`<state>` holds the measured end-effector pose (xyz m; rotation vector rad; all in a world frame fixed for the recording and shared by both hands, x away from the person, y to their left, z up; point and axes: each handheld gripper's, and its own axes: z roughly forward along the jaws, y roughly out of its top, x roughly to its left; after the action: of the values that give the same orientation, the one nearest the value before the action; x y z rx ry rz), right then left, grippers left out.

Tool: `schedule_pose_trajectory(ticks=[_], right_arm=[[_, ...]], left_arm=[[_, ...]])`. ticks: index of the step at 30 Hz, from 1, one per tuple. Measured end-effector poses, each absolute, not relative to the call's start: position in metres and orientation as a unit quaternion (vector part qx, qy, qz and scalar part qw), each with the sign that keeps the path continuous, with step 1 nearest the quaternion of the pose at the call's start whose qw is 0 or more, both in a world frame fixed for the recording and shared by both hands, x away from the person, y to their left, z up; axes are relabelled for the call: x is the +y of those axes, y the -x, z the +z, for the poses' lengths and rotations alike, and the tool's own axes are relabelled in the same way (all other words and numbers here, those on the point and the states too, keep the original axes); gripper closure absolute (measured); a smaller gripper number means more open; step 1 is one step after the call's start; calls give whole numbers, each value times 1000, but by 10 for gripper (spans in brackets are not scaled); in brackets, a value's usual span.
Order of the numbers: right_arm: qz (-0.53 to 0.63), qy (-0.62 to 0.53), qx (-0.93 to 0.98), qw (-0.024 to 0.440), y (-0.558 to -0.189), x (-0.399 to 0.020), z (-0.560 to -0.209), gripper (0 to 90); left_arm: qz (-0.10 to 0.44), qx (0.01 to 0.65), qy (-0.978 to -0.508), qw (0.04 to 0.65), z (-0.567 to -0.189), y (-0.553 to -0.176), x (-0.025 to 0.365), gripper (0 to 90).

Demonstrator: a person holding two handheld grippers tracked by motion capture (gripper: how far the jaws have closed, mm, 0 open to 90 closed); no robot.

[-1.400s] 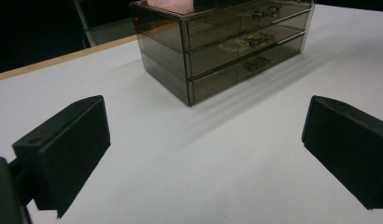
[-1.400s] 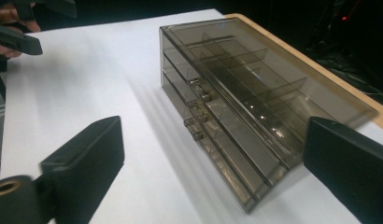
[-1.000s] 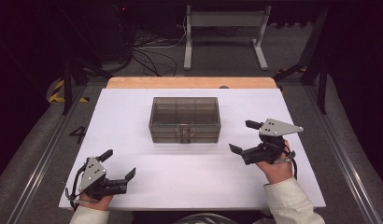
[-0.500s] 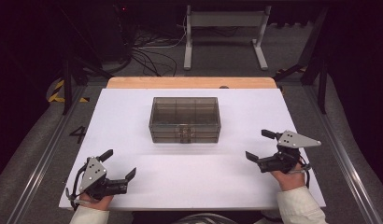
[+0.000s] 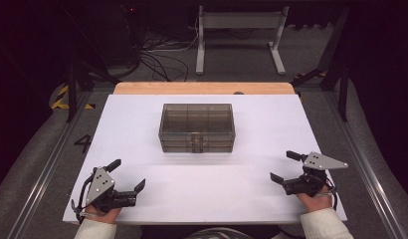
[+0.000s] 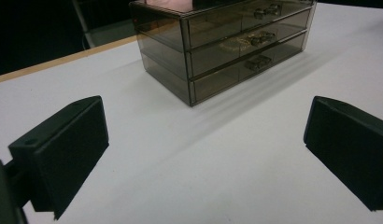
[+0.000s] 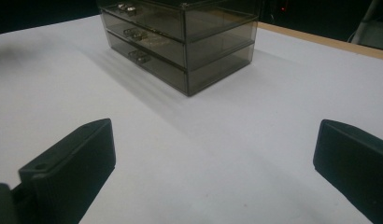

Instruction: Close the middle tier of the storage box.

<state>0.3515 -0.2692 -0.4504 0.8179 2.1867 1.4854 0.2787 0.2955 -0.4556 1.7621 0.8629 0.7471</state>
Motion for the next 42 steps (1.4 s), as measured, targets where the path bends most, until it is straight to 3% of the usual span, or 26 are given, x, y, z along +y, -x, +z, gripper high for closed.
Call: schedule_pose_trajectory(ticks=[10, 42], right_arm=[[511, -305, 785, 172, -341, -277, -473, 0], [499, -312, 789, 178, -344, -274, -472, 0]], left_arm=[[304, 355, -732, 495, -459, -281, 295, 7], [296, 361, -734, 494, -464, -287, 296, 7]])
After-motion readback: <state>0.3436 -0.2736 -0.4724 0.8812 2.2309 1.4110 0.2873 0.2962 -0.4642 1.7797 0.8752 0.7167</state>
